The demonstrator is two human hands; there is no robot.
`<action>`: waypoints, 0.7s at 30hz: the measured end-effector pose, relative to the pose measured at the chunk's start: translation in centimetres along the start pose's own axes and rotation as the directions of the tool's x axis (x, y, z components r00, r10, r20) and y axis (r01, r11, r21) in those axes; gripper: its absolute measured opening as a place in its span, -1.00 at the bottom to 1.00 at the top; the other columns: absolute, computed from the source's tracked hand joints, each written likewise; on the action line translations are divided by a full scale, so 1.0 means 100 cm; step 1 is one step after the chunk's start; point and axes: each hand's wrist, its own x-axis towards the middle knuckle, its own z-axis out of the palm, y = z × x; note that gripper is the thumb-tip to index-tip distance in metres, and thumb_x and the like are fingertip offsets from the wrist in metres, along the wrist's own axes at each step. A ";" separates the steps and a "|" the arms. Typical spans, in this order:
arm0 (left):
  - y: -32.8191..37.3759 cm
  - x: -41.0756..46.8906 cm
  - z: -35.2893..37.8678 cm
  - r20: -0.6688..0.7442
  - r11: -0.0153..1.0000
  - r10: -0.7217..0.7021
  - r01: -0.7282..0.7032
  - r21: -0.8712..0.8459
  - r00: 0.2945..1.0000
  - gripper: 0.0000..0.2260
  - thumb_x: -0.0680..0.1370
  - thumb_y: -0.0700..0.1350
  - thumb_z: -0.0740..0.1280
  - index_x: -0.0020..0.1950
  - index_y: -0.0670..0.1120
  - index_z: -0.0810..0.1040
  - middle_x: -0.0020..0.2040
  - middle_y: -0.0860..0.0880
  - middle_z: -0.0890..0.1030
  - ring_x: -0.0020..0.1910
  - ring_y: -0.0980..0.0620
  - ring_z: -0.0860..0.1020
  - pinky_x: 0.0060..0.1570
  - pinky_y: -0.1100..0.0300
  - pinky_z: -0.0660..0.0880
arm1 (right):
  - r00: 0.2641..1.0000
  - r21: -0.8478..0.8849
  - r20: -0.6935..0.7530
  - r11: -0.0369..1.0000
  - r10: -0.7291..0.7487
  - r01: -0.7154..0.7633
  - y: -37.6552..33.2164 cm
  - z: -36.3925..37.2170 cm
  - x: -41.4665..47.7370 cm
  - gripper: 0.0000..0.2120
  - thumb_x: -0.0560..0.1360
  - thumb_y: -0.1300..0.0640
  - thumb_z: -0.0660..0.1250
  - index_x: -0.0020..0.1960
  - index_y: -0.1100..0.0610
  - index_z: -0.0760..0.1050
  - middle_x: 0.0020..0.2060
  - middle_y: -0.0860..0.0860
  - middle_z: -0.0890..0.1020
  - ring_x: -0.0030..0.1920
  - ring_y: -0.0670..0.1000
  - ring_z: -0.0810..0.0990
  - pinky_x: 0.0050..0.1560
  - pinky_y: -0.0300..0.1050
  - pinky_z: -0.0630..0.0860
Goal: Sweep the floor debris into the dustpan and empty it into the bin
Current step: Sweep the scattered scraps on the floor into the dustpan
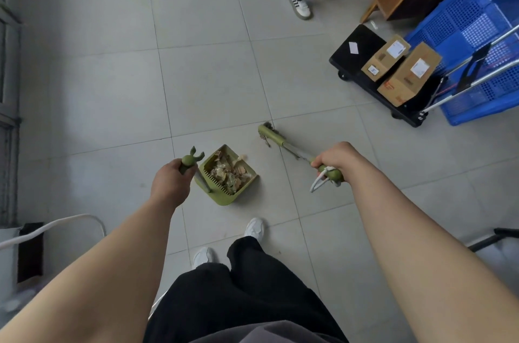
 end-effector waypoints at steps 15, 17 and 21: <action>0.055 0.027 0.035 -0.043 1.000 -0.028 0.029 0.004 0.999 -0.76 0.58 0.03 0.28 0.08 -0.12 0.57 -0.18 -0.11 0.57 -0.25 -0.08 0.46 -0.30 0.11 0.36 | 0.968 -0.299 0.252 0.951 -0.005 0.083 -0.031 -0.007 0.055 -0.87 0.40 0.29 0.38 -0.29 0.32 0.56 -0.50 0.15 0.58 -0.59 0.05 0.50 -0.56 -0.28 0.40; 0.061 0.029 0.039 -0.040 1.000 -0.024 0.024 0.001 0.999 -0.75 0.58 0.03 0.28 0.08 -0.13 0.57 -0.20 -0.11 0.56 -0.26 -0.09 0.46 -0.29 0.10 0.36 | 0.950 -0.323 0.310 0.943 0.026 0.079 -0.033 -0.016 0.052 -0.89 0.40 0.29 0.37 -0.13 0.33 0.60 -0.39 0.18 0.60 -0.39 0.10 0.54 -0.42 -0.20 0.45; 0.064 0.031 0.043 -0.038 0.999 -0.035 0.035 -0.009 0.999 -0.77 0.58 0.01 0.28 0.08 -0.13 0.57 -0.31 -0.03 0.48 -0.31 -0.07 0.42 -0.36 0.13 0.32 | 0.922 -0.313 0.386 0.945 0.032 0.097 -0.036 -0.031 0.045 -0.67 0.41 0.30 0.39 0.14 0.41 0.56 -0.21 0.24 0.61 -0.26 0.15 0.51 -0.30 -0.10 0.44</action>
